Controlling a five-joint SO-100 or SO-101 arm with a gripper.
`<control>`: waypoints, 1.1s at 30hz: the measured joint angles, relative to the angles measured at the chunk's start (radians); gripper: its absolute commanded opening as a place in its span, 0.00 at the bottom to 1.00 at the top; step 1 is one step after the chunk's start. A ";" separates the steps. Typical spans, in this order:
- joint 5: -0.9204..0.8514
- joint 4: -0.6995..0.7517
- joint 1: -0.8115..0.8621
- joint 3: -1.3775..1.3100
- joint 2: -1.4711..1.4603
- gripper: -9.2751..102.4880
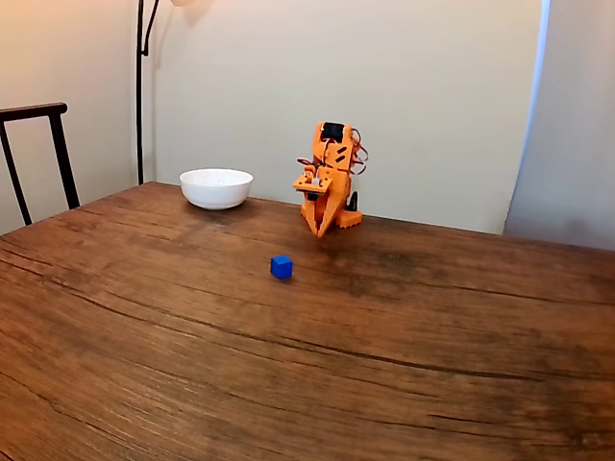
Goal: Grasp the cube and drop it in the bowl
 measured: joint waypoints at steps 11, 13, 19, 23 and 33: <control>0.000 0.000 0.000 0.000 0.000 0.08; 0.000 0.000 0.000 0.000 0.000 0.08; -0.002 0.000 0.000 0.000 0.000 0.08; -0.003 0.000 0.000 0.000 0.000 0.08; -0.008 0.055 0.006 -0.173 -0.011 0.08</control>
